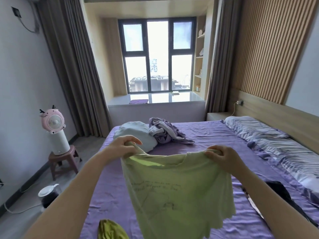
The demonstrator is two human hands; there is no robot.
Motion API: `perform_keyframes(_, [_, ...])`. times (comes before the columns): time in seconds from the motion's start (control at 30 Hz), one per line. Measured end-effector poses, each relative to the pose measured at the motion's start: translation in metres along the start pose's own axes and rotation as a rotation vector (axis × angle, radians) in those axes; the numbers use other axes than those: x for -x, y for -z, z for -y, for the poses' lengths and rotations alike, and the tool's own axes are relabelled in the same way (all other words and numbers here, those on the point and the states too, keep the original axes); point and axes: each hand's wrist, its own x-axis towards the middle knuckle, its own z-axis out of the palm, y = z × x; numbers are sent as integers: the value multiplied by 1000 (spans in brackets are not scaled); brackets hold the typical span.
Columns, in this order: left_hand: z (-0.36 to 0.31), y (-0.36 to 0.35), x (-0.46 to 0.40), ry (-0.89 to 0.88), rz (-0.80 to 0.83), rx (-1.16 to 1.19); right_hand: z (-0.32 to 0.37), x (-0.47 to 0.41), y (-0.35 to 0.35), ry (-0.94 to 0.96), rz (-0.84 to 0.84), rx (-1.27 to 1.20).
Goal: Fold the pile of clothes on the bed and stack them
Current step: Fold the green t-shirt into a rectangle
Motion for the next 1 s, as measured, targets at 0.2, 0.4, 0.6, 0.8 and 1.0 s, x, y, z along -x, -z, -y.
perform_keyframes(0.2, [13,3,2,-101,-105,124,0,8,-2,-152,-181,-510])
perform_keyframes(0.4, [28,3,0,-141,-218,19,11,7,3,-172,-341,-562])
perform_keyframes(0.6, [34,-19,6,-103,-195,92,14,3,7,-126,-423,-267])
perform_keyframes(0.8, [26,-36,23,-137,25,288,3,3,23,-175,-448,-151])
perform_keyframes(1.0, [11,-35,29,-33,274,247,-12,8,37,-209,-461,-168])
